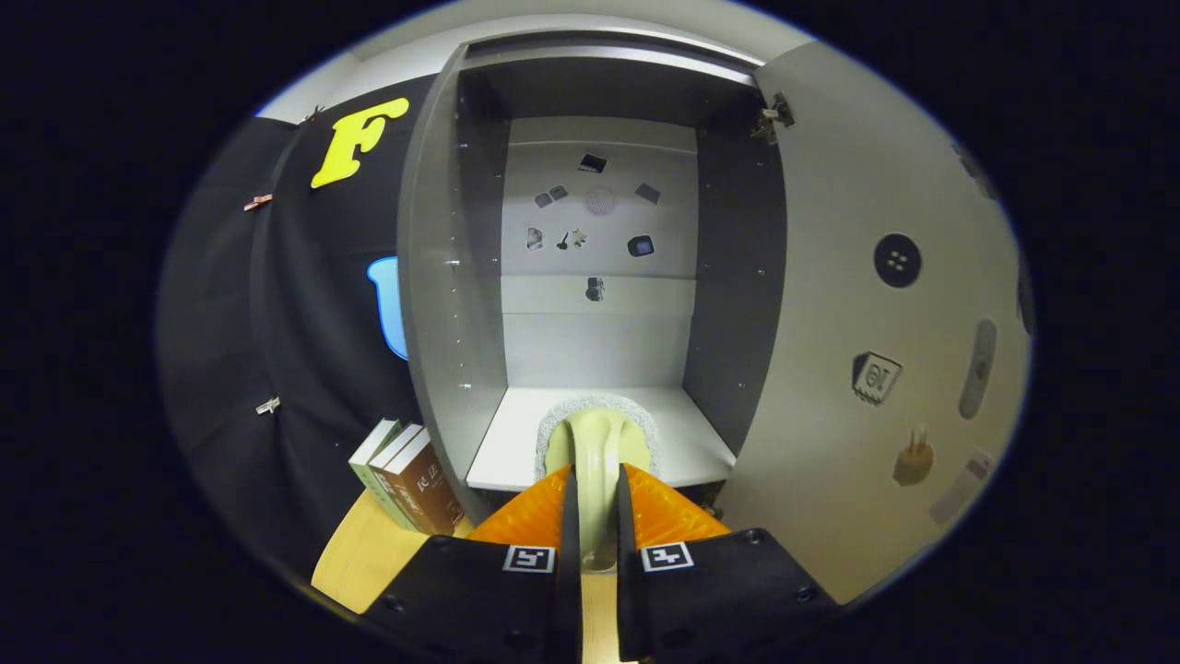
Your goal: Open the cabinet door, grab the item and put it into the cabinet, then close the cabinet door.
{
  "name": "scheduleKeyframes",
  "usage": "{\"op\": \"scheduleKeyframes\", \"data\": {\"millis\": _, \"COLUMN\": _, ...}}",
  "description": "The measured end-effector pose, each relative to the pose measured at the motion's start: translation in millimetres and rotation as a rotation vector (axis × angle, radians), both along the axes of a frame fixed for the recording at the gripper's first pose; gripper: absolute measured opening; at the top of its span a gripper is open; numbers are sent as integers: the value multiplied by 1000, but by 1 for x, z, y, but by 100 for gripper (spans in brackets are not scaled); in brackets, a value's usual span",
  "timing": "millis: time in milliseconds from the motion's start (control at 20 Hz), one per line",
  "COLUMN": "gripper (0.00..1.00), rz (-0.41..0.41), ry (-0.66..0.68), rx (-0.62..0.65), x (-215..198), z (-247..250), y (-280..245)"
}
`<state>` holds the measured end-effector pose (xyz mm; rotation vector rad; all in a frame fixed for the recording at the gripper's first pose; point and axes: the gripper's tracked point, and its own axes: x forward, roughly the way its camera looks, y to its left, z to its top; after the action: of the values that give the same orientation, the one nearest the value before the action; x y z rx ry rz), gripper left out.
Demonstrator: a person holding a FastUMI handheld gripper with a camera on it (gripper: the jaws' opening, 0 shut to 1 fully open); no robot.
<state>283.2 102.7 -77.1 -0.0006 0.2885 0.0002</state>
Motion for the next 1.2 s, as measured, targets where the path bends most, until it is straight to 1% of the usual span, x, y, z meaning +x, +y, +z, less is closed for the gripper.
{"op": "scheduleKeyframes", "data": {"millis": 200, "gripper": 19, "rz": 25, "ry": 17, "rx": 33, "x": 62, "z": -7, "y": -5}}
{"op": "scheduleKeyframes", "data": {"millis": 400, "gripper": 19, "rz": 32, "ry": 61, "rx": 52, "x": 121, "z": -35, "y": -5}}
{"op": "scheduleKeyframes", "data": {"millis": 550, "gripper": 19, "rz": 12, "ry": 110, "rx": 57, "x": 152, "z": -61, "y": -9}}
{"op": "scheduleKeyframes", "data": {"millis": 700, "gripper": 19, "rz": 6, "ry": 135, "rx": 86, "x": 176, "z": -79, "y": -8}}
{"op": "scheduleKeyframes", "data": {"millis": 850, "gripper": 19, "rz": 5, "ry": 167, "rx": 97, "x": 189, "z": -96, "y": -8}}
{"op": "scheduleKeyframes", "data": {"millis": 950, "gripper": 19, "rz": 13, "ry": 137, "rx": 99, "x": 197, "z": -92, "y": -6}}
{"op": "scheduleKeyframes", "data": {"millis": 1100, "gripper": 22, "rz": 35, "ry": 133, "rx": 85, "x": 201, "z": -99, "y": -1}}
{"op": "scheduleKeyframes", "data": {"millis": 1150, "gripper": 27, "rz": 36, "ry": 137, "rx": 80, "x": 202, "z": -102, "y": 0}}
{"op": "scheduleKeyframes", "data": {"millis": 1200, "gripper": 29, "rz": 36, "ry": 141, "rx": 78, "x": 204, "z": -104, "y": -1}}
